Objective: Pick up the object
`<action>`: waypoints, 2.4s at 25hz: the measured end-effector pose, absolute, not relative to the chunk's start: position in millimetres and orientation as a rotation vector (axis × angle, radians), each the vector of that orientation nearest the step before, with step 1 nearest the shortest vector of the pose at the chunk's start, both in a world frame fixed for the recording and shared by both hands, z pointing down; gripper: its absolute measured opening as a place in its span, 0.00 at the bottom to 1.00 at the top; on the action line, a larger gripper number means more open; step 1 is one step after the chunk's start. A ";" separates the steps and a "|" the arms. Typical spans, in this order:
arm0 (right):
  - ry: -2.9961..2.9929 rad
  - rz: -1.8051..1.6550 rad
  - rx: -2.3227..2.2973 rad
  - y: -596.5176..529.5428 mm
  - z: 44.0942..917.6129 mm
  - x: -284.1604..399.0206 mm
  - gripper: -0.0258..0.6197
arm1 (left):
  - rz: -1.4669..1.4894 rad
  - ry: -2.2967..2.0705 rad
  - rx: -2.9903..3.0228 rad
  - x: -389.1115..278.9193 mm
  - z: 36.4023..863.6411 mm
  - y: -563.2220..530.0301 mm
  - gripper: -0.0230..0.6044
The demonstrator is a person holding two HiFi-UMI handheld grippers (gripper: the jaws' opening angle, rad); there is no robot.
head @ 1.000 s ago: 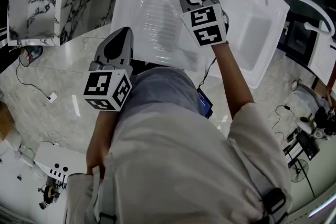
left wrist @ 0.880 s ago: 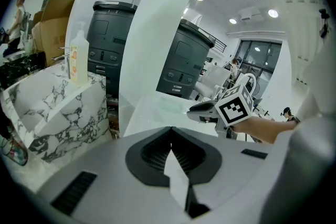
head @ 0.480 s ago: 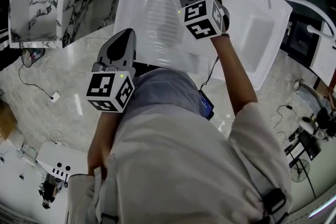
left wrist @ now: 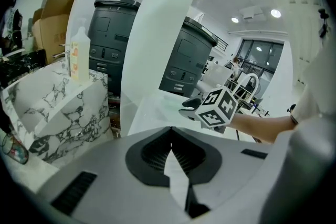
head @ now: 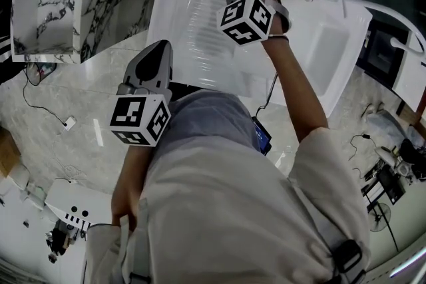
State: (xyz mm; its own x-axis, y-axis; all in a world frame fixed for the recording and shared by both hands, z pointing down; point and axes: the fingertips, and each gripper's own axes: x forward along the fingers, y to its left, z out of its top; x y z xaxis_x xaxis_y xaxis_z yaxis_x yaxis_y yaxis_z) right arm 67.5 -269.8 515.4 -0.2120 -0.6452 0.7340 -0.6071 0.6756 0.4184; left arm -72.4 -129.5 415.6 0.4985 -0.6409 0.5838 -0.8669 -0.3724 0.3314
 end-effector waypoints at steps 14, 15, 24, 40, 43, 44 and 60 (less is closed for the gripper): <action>-1.696 -0.219 0.890 -293.9 548.0 61.5 0.26 | 0.479 -1.255 2.107 -95.1 418.7 -129.5 0.04; -1.691 -0.223 0.891 -296.8 548.3 60.9 0.26 | 0.479 -1.254 2.106 -96.3 418.8 -129.5 0.04; -1.651 -0.220 0.871 -311.9 558.7 61.6 0.26 | 0.472 -1.254 2.103 -103.3 418.0 -129.4 0.04; -1.627 -0.240 0.810 -309.5 567.0 59.3 0.18 | 0.458 -1.248 2.108 -106.1 418.2 -129.6 0.04; -1.622 -0.250 0.810 -307.0 566.0 58.7 0.15 | 0.454 -1.248 2.109 -106.1 417.8 -126.8 0.04; -1.620 -0.252 0.809 -306.0 565.9 58.5 0.15 | 0.453 -1.249 2.110 -106.2 417.4 -125.8 0.04; -1.611 -0.241 0.803 -291.1 566.3 57.2 0.14 | 0.420 -1.250 2.122 -106.2 413.3 -112.3 0.04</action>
